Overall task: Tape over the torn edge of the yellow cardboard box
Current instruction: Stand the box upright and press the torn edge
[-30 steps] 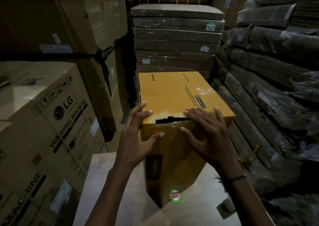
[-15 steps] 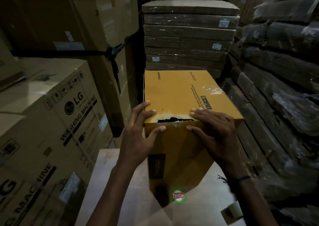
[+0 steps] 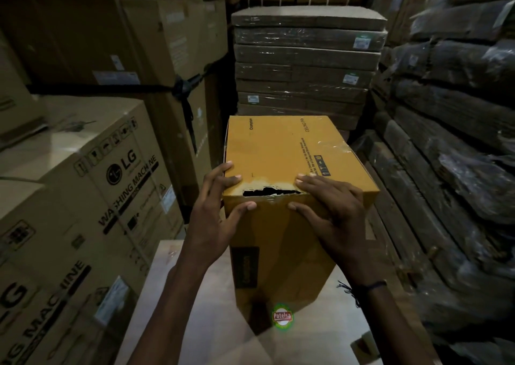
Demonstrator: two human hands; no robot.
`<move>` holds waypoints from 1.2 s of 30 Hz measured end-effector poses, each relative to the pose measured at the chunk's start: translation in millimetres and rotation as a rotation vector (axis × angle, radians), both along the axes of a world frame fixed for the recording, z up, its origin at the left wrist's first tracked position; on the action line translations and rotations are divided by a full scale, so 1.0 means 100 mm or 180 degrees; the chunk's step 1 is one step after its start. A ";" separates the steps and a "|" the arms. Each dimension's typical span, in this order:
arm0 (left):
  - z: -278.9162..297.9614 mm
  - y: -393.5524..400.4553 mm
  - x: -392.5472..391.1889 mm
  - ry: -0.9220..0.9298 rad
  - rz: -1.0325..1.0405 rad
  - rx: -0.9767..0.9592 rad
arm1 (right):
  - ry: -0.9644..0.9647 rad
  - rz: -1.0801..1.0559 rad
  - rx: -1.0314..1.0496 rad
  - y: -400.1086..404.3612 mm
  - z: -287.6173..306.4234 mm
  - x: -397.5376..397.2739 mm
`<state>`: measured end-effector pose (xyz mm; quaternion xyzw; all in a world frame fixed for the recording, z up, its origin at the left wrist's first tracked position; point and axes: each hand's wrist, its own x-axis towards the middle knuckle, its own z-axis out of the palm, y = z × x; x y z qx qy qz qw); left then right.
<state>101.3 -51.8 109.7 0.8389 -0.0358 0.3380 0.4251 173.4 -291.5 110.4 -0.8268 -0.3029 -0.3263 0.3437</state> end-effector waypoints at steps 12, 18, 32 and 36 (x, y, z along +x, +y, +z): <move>0.08 -0.21 0.00 0.0015 0.0369 0.0520 | 0.0093 0.0113 -0.0338 0.15 0.09 -0.09; 0.05 -0.21 0.02 -0.0078 0.0459 0.0478 | 0.0243 0.0132 -0.0141 0.19 0.07 -0.08; 0.26 -0.36 -0.10 0.0054 0.0618 0.1168 | 0.0012 0.0034 0.0109 -0.17 0.11 -0.20; 0.35 -0.76 -0.05 -0.0140 0.0376 0.1345 | -0.0104 -0.0159 0.0170 -0.47 0.13 -0.28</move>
